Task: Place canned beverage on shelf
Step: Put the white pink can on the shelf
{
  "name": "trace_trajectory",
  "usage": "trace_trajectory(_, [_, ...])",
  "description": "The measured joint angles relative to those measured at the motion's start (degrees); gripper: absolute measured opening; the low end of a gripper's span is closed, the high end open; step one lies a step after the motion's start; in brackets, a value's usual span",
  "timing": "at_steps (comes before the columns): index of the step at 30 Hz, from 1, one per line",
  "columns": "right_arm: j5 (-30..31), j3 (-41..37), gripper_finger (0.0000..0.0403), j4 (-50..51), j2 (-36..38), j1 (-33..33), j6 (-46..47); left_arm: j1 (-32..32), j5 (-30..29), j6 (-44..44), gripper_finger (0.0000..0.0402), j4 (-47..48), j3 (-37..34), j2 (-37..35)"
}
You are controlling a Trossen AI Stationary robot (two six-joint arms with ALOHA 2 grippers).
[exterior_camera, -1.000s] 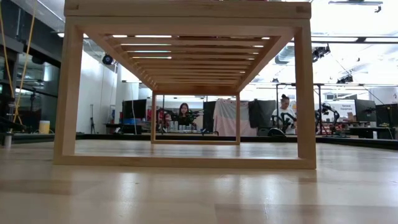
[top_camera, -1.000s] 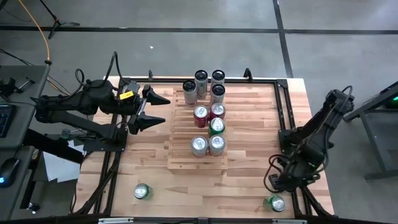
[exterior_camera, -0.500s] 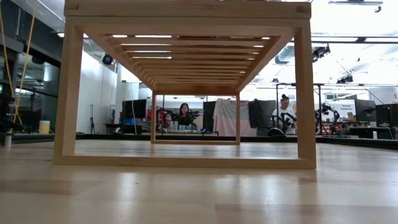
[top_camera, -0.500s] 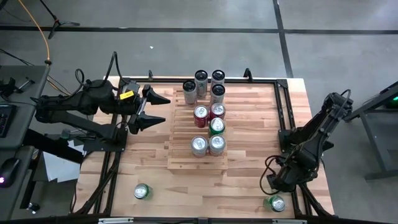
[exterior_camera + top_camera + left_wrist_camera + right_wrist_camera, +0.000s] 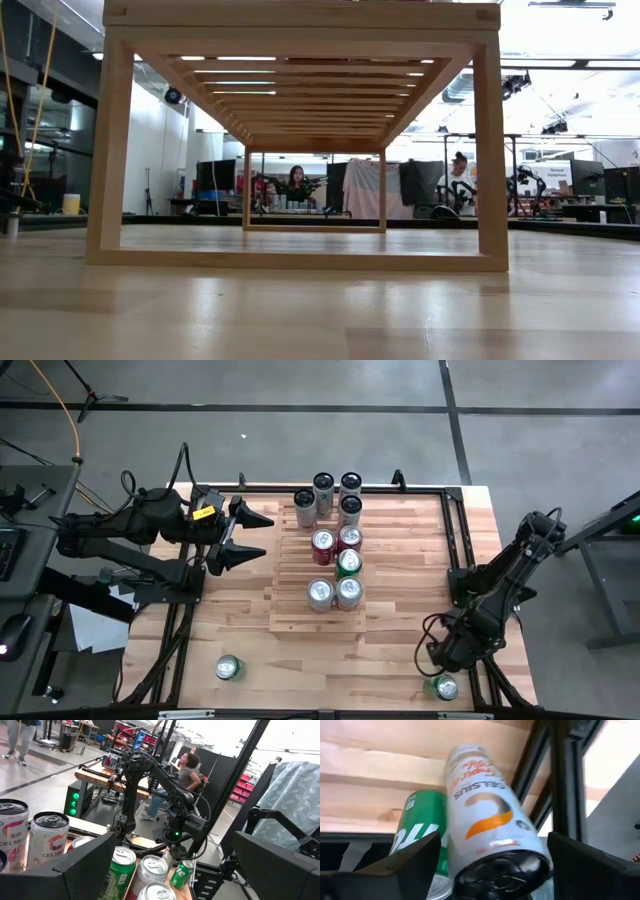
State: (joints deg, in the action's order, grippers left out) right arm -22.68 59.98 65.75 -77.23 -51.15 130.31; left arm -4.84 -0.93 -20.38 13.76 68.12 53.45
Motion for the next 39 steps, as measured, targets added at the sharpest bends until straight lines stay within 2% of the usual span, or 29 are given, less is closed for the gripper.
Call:
trace_trajectory(3, [-0.05,-0.07,0.0313,-1.23,0.0,0.2,-1.78,0.0,0.0,0.0,0.0392,0.0,0.0,0.0])
trace_trajectory(7, [0.37,2.74,0.0245,1.45,-0.04,0.47,-6.11,0.0,0.02,0.02,0.0392,-0.09,0.0,0.0])
trace_trajectory(11, [2.93,9.34,0.0238,7.94,-0.04,0.52,-11.34,0.0,0.03,0.83,0.0392,-0.09,0.0,0.0])
trace_trajectory(16, [13.85,22.89,0.0238,17.31,0.0,0.5,-20.46,0.0,0.04,2.54,0.0392,-0.55,0.0,0.0])
trace_trajectory(19, [21.38,31.43,0.0238,20.98,0.01,0.52,-29.02,0.0,0.03,3.72,0.0392,-1.19,0.0,0.0])
trace_trajectory(22, [30.43,39.08,0.0238,19.74,0.04,0.73,-39.26,0.0,0.02,4.84,0.0392,-2.31,0.0,0.0])
trace_trajectory(26, [38.53,46.38,0.0238,16.35,0.02,3.82,-53.46,0.0,0.02,5.05,0.0392,-4.07,0.0,0.0])
trace_trajectory(29, [44.42,50.35,0.0238,8.08,-0.01,7.27,-67.51,0.0,0.02,5.05,0.0392,-5.08,0.0,0.0])
trace_trajectory(31, [47.91,51.73,0.0238,0.22,0.04,9.78,-81.9,0.0,0.04,4.96,0.0392,-6.63,0.0,0.0])
trace_trajectory(35, [50.69,53.15,0.0238,-16.64,-1.26,14.77,-120.96,0.0,0.26,2.79,0.0392,-12.96,0.02,-0.13])
trace_trajectory(37, [51.78,53.86,0.0238,-20.42,-2.81,16.9,-140.22,0.0,0.31,2.47,0.0392,-16.38,0.01,-0.14])
trace_trajectory(39, [56.17,54.53,0.0238,-21.41,-4.9,19.03,-155.09,-0.01,0.33,2.48,0.0392,-19.68,0.01,-0.13])
